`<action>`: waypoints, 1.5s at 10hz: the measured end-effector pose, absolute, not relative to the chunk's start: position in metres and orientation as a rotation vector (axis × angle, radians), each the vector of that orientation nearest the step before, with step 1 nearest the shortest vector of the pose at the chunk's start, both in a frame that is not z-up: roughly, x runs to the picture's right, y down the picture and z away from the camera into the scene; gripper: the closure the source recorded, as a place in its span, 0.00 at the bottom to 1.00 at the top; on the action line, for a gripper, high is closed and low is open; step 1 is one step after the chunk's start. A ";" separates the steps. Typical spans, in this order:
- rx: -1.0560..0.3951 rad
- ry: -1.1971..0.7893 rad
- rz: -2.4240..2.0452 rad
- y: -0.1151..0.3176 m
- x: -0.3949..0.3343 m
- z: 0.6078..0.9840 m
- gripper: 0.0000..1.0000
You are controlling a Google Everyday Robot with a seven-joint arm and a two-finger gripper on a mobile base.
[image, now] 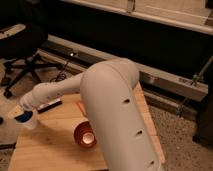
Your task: Push the eraser across the table
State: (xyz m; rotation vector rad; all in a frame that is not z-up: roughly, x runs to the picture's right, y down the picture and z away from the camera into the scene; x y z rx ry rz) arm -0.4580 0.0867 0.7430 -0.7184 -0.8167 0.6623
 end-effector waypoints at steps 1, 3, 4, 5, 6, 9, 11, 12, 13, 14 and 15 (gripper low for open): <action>-0.700 -0.816 0.650 0.082 -0.457 0.742 0.20; -0.630 -0.837 0.620 0.061 -0.453 0.727 0.20; -0.594 -0.840 0.613 0.050 -0.445 0.722 0.20; -0.546 -0.840 0.608 0.036 -0.434 0.715 0.25; -0.509 -0.831 0.601 0.028 -0.424 0.712 0.33; -0.364 -0.716 0.584 -0.005 -0.361 0.717 0.65; -0.319 -0.581 0.531 -0.002 -0.323 0.736 0.84; -0.311 -0.506 0.481 0.008 -0.312 0.747 0.94; -0.307 -0.424 0.403 0.022 -0.306 0.760 0.99; -0.305 -0.353 0.320 0.037 -0.307 0.769 1.00; -0.300 -0.286 0.228 0.052 -0.313 0.776 1.00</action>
